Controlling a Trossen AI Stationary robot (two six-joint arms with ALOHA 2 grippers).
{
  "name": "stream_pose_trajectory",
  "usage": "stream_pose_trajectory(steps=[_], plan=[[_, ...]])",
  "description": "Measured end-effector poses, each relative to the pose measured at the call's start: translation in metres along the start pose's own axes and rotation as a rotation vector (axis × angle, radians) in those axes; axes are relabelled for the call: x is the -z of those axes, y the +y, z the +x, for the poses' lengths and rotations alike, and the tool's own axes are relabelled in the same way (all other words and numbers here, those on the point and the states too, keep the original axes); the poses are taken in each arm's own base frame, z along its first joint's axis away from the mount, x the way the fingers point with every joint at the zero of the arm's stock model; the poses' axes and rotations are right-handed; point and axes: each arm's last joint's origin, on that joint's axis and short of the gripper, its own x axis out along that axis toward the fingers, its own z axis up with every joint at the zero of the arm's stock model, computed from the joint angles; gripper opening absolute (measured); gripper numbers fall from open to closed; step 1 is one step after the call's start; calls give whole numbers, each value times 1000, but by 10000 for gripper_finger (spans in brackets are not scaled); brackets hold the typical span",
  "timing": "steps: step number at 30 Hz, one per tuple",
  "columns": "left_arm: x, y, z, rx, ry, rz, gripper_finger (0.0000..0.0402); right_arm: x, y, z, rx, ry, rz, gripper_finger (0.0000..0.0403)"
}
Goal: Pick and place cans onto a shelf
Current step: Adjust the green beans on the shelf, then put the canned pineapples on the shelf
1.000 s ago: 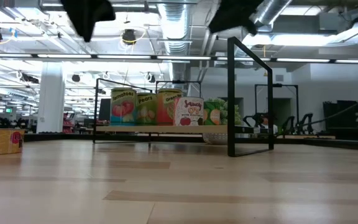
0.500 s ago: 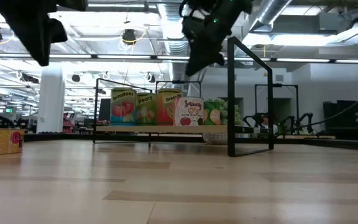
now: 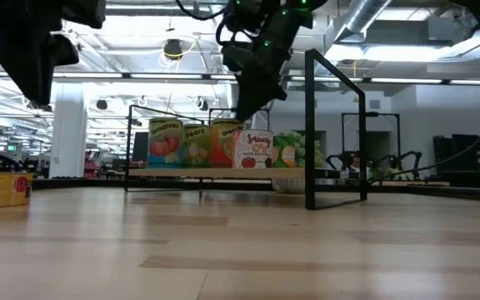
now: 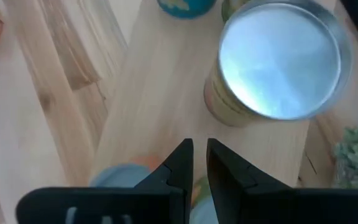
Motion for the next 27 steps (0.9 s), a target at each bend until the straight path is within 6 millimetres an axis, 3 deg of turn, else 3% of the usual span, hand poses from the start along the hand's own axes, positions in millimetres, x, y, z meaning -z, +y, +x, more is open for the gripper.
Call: stream_pose_trajectory(steps=[12, 27], plan=[[0, 0, 0, -6, -8, 10, 88, -8, -14, -1, 37, -65, 18, 71], [-1, 1, 0, -24, -23, 10, 88, -18, -12, -2, 14, -164, 12, 71]])
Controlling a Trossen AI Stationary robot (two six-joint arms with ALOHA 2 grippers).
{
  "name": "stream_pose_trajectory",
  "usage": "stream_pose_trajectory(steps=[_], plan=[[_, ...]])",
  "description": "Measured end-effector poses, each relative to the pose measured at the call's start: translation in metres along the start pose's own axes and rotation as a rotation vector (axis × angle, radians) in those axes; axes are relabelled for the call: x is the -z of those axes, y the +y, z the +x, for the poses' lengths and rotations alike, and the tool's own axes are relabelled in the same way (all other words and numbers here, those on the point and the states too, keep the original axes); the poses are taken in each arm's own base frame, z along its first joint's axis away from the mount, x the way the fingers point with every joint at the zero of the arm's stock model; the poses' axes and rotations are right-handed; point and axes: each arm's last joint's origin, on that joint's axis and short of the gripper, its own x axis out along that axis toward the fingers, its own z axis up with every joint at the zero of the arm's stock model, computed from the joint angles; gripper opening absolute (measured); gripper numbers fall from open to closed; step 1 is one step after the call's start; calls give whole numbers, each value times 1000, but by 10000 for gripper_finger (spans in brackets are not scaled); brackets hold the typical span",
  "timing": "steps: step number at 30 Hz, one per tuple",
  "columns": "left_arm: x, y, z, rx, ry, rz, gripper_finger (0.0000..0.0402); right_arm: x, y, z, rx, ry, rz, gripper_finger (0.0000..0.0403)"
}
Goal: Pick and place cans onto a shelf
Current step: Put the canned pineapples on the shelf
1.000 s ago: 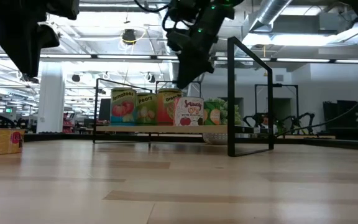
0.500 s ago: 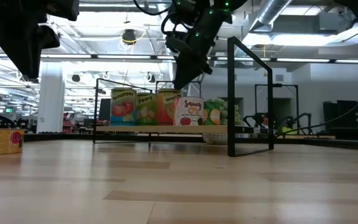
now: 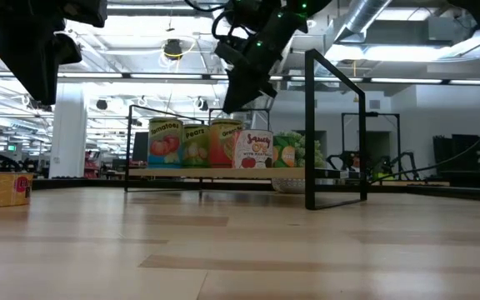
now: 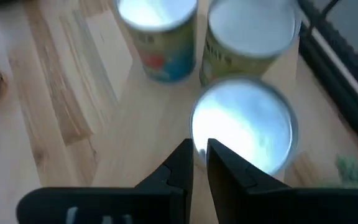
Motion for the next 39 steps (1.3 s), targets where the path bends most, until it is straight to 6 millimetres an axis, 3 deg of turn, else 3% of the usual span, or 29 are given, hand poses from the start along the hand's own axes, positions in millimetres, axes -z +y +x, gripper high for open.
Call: stream_pose_trajectory(steps=[4, 9, 15, 25, 32, 39], plan=[[0, 0, 0, -8, -7, 0, 88, -8, 5, -15, -54, -62, -2, 71], [0, 0, 0, -12, -12, 15, 88, -17, 22, -84, -186, -102, -64, 71], [3, -6, 3, 99, 108, 68, 88, 13, 33, -157, -169, 30, -80, 71], [6, -25, 31, 31, 191, 171, 89, 78, 45, -248, 244, 104, 25, 71], [6, -33, 59, -40, 279, 240, 89, 110, 56, -288, 222, -13, 90, 71], [7, -38, 77, -80, 337, 183, 89, 134, 60, -310, 144, -76, 107, 71]])
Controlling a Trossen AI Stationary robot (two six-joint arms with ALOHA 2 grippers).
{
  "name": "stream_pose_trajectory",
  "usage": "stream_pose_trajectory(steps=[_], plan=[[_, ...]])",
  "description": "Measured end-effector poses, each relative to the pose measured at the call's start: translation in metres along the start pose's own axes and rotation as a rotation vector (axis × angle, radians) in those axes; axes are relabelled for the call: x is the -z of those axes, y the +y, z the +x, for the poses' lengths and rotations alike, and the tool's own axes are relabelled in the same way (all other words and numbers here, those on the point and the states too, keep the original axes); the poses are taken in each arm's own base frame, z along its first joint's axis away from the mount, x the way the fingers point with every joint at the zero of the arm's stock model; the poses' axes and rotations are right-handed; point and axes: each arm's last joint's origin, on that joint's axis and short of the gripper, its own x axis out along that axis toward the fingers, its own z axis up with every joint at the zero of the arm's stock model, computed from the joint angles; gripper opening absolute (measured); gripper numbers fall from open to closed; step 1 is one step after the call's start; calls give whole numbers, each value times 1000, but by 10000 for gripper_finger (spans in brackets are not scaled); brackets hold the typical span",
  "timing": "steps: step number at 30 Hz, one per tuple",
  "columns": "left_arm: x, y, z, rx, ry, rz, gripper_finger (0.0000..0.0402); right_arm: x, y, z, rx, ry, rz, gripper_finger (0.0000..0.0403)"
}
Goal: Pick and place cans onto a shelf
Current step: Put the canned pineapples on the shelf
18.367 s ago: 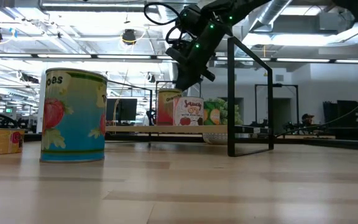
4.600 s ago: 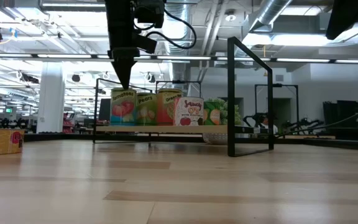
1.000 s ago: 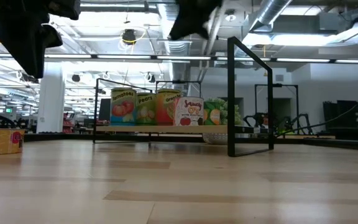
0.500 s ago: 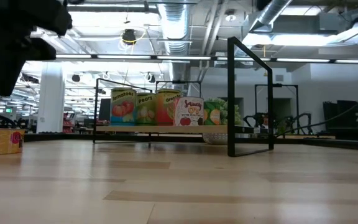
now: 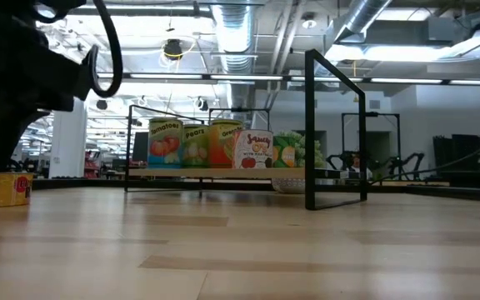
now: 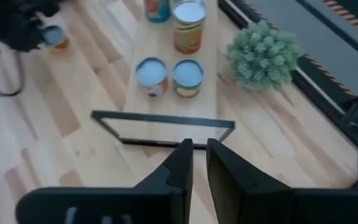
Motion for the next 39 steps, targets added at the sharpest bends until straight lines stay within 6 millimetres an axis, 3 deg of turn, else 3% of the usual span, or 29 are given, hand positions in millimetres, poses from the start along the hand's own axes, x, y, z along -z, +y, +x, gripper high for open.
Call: stream_pose_trajectory(steps=[16, 21, 24, 32, 39], plan=[[3, 0, 11, 18, 9, -176, 86, 26, 7, -31, -201, 24, -113, 71], [1, 3, 11, 18, 13, -186, 21, 38, 13, -41, -293, 84, -183, 71], [-6, 5, 7, 17, -7, -202, 7, 45, 16, -48, -339, 112, -189, 71], [-55, 17, -44, 56, -237, -62, 2, 60, 19, -62, -395, 114, -128, 71], [-92, 46, -99, 52, -430, 67, 1, 64, 25, -64, -384, 80, -126, 71]])
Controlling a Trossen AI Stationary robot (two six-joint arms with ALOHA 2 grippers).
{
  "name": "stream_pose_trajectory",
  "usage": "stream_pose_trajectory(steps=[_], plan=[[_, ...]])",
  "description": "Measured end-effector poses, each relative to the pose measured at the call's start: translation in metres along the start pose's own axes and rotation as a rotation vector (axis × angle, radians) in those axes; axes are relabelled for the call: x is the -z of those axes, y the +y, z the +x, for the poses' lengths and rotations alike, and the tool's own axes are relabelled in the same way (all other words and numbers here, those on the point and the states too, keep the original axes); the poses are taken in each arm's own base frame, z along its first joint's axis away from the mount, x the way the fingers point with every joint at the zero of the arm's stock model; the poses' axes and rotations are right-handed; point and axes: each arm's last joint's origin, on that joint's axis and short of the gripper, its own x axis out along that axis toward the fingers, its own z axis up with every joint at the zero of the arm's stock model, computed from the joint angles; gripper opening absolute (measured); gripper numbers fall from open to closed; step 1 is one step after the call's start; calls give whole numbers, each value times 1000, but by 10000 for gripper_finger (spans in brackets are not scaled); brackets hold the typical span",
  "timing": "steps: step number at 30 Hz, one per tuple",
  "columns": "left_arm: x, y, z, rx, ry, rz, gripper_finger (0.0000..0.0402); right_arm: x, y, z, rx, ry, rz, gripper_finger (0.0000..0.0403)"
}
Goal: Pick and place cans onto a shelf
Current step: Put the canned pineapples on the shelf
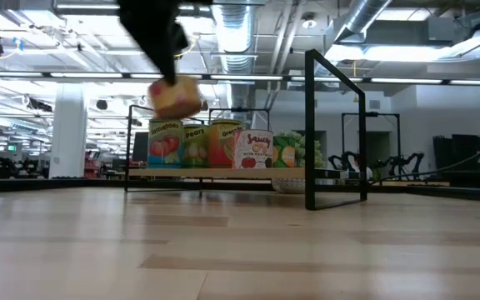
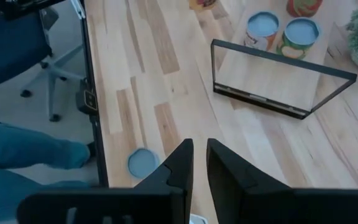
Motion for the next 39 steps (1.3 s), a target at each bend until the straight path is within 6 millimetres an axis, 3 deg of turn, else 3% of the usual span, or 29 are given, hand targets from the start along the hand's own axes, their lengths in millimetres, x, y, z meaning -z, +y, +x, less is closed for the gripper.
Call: stream_pose_trajectory(steps=[10, 19, 25, 28, 34, 39], plan=[[-31, 49, -20, -43, -107, 116, 0, 7, 22, 19, 63, 11, 12, 71], [-59, 78, -26, -52, -347, 149, 0, 9, 32, 29, 106, -18, 36, 71], [-86, 84, 4, -23, -449, 155, 0, 8, 31, 29, 113, -41, 36, 71], [-94, 83, 25, -63, -373, 195, 0, 8, 32, 29, 113, -41, 37, 71], [-123, 80, 41, -29, -331, 302, 0, 8, 32, 29, 112, -39, 45, 71], [-136, 77, 59, -3, -270, 375, 0, 8, 32, 29, 111, -37, 44, 71]])
